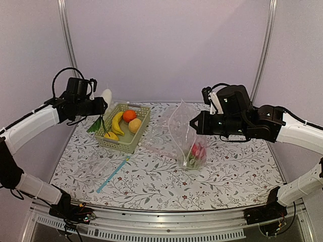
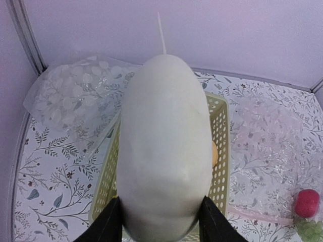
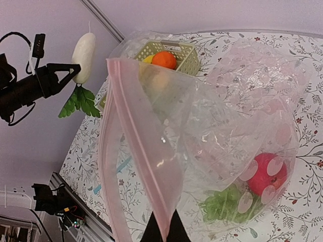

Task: Place the food in the zip-top bag and seal the zipper
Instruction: Place the fake vegetable in the zipper food storage bag.

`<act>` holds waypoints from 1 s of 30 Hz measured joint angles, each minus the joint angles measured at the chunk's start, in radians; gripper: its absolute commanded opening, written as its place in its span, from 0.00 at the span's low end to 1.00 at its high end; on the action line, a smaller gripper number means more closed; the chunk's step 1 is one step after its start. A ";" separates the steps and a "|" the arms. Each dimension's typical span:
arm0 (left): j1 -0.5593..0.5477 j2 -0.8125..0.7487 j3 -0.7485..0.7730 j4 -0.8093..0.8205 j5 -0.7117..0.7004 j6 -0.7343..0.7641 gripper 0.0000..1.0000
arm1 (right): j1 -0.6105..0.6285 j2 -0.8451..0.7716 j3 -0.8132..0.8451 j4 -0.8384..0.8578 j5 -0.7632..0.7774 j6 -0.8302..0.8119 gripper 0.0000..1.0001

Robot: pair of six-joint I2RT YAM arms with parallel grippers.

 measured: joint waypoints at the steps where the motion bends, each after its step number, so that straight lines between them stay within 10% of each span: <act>1: -0.004 -0.023 -0.006 0.001 0.009 -0.001 0.41 | 0.000 0.000 0.000 0.000 0.000 0.000 0.00; 30: -0.334 -0.258 -0.088 0.156 0.437 -0.113 0.43 | -0.072 -0.036 -0.024 -0.016 0.011 -0.057 0.00</act>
